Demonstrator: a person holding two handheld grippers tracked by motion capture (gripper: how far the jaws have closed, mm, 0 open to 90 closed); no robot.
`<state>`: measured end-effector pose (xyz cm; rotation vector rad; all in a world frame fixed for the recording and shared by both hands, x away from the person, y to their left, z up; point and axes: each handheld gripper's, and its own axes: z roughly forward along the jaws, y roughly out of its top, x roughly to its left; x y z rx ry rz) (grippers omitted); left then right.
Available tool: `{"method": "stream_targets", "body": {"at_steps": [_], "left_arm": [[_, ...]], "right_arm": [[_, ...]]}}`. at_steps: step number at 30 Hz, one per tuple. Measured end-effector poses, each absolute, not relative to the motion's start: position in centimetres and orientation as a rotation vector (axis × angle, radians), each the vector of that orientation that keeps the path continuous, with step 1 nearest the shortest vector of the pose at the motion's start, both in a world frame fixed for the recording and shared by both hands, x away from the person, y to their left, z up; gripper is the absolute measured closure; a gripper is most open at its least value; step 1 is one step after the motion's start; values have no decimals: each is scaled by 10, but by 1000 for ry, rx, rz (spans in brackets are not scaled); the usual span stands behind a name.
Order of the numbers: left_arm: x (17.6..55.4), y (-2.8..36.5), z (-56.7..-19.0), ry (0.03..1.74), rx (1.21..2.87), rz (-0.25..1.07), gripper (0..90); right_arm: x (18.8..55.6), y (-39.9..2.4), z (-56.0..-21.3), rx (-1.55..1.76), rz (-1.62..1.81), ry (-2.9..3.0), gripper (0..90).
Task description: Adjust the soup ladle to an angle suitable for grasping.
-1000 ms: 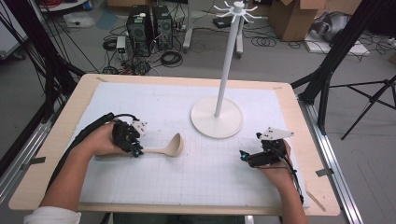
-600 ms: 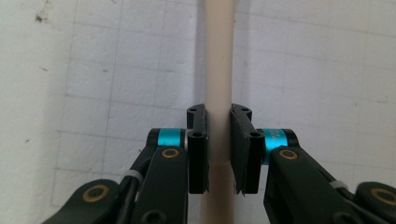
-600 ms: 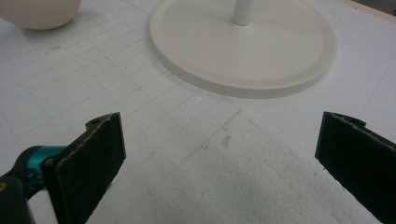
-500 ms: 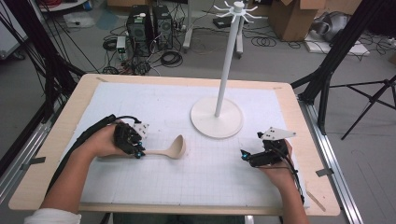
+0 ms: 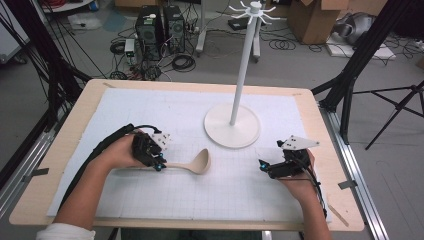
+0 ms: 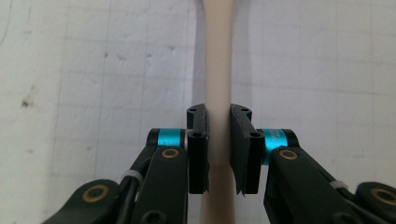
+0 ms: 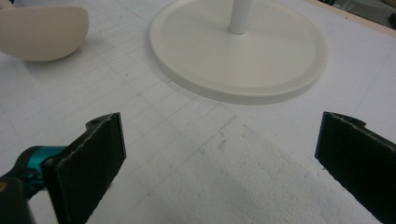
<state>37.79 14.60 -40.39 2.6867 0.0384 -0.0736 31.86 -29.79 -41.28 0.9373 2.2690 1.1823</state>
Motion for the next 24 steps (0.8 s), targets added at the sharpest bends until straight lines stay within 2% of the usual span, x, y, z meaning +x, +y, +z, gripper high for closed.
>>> {"method": "stream_targets", "body": {"at_steps": [24], "left_arm": [[373,69,-416,-25,2588,-113,776]], "right_arm": [[316,-302,-406,934,1192,2247,6]]}}
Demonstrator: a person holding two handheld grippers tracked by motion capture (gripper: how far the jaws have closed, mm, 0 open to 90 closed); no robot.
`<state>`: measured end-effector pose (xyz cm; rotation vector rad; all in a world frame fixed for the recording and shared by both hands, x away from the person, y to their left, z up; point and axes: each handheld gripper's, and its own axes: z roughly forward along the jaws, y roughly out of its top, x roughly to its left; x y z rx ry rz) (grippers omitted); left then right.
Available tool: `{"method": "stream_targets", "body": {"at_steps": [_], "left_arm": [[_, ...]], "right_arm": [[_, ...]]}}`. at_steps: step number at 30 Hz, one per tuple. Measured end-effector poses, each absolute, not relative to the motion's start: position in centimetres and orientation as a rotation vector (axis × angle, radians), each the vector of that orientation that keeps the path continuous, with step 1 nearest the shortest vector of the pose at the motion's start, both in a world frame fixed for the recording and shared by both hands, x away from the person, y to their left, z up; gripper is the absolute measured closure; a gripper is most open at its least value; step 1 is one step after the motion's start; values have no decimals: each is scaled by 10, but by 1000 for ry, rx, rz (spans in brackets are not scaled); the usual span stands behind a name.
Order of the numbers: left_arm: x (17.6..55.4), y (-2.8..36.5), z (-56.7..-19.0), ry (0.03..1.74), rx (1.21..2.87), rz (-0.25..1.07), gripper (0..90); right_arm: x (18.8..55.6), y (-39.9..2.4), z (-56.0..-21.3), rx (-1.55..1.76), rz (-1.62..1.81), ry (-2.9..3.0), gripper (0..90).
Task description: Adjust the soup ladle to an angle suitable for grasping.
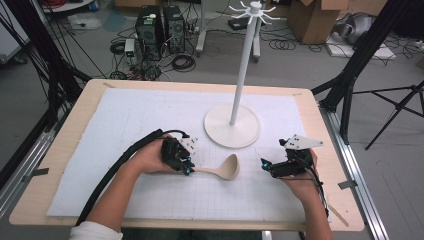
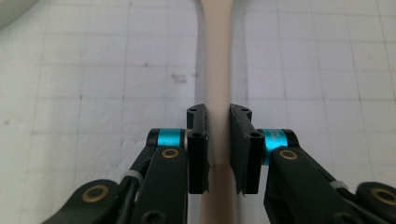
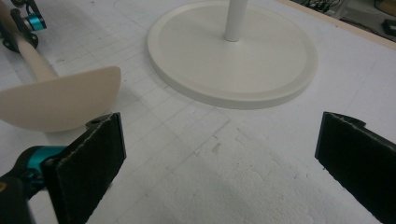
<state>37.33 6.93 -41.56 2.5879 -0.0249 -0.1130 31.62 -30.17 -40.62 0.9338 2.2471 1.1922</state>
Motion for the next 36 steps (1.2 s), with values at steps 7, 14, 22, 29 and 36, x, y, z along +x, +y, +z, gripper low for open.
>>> {"method": "stream_targets", "body": {"at_steps": [7,14,22,29,36], "left_arm": [[375,53,-417,-19,2571,-114,776],[372,34,-415,-40,2580,-113,776],[373,26,-416,-32,2578,-132,758],[373,40,-409,8,2547,-86,562],[374,78,-398,88,2462,-15,444]], "right_arm": [[316,-303,-406,928,1195,2246,5],[316,-303,-406,931,1192,2246,6],[315,-305,-404,932,1203,2236,5],[315,-304,-405,935,1200,2241,5],[316,-304,-405,930,1199,2243,5]]}}
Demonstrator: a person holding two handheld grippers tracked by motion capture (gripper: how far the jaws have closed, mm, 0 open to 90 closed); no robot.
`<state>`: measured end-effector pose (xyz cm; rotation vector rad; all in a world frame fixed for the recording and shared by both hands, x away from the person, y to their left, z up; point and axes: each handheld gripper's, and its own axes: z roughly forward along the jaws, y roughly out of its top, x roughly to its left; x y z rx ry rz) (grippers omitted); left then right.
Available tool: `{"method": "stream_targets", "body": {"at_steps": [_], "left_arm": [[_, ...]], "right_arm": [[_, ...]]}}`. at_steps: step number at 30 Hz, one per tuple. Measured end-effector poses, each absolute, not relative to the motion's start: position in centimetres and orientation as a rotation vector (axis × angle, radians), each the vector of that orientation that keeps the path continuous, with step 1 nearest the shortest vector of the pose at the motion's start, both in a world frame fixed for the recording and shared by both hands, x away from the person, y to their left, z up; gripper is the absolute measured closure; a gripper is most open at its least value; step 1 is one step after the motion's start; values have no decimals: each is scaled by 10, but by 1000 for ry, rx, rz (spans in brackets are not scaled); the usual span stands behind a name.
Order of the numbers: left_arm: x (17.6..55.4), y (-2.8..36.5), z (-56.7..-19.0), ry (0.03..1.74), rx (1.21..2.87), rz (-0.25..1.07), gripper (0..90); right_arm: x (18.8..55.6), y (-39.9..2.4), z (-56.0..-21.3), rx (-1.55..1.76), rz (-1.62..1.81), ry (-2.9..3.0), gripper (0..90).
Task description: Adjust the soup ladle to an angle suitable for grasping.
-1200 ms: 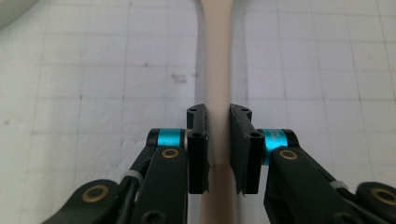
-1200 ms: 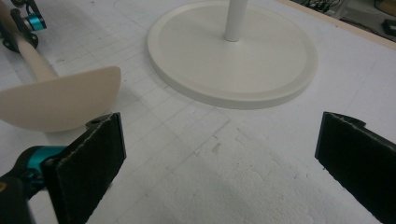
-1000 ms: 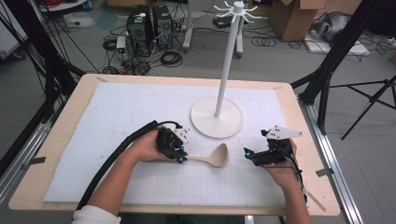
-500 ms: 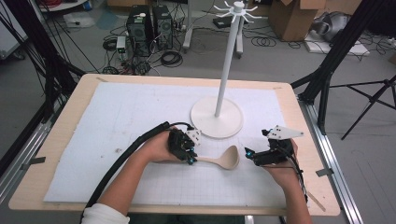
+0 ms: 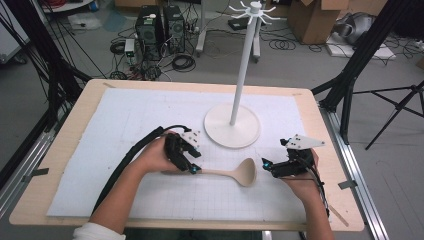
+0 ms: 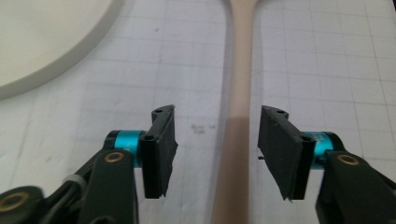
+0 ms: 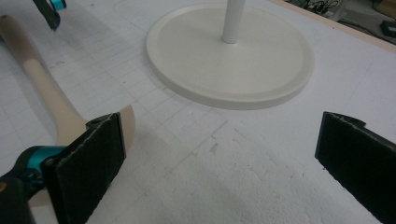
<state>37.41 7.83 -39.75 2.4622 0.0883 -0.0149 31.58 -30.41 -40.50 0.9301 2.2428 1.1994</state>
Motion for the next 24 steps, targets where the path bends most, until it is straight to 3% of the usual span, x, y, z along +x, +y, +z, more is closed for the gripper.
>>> {"method": "stream_targets", "body": {"at_steps": [4,24], "left_arm": [[369,105,-389,149,2381,12,402],[343,183,-375,280,2193,150,381]], "right_arm": [[316,-304,-405,933,1197,2242,5],[317,-305,-406,940,1197,2243,5]]}}
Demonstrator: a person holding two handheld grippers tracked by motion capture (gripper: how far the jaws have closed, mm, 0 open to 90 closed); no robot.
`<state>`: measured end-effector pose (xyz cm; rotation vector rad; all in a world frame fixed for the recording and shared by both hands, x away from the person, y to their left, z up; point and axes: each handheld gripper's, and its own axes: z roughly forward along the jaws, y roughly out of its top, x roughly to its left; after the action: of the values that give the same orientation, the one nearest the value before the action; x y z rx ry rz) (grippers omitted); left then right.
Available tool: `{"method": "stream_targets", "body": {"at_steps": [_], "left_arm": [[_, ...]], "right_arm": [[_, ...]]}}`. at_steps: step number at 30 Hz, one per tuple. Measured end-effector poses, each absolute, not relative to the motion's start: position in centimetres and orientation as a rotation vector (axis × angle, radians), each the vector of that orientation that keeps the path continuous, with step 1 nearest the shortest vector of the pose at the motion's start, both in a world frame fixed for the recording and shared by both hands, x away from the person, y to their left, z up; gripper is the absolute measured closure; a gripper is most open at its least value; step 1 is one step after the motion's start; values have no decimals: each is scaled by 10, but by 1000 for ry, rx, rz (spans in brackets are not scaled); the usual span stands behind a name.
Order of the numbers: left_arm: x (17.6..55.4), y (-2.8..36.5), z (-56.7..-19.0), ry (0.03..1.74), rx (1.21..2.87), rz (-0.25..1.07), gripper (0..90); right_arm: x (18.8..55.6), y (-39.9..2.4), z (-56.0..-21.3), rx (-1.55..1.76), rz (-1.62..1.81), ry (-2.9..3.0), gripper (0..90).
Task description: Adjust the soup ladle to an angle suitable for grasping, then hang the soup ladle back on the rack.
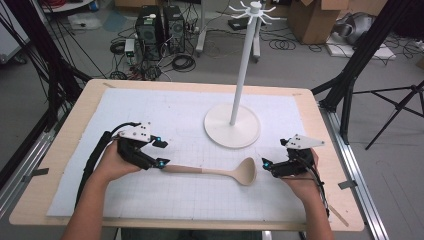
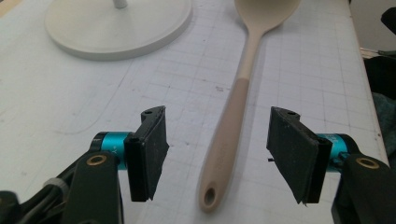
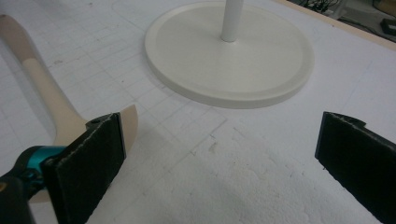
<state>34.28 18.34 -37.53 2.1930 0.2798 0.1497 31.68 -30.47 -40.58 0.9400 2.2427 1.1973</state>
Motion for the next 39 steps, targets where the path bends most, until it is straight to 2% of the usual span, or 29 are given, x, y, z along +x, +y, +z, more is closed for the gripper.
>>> {"method": "stream_targets", "body": {"at_steps": [12,32,39], "left_arm": [[339,203,-381,330,2185,174,328],[334,247,-373,486,2085,279,26],[335,248,-373,480,2072,279,17]], "right_arm": [[318,-305,-407,943,1188,2248,5],[320,-306,-408,960,1192,2246,5],[320,-309,-407,960,1205,2236,5]]}}
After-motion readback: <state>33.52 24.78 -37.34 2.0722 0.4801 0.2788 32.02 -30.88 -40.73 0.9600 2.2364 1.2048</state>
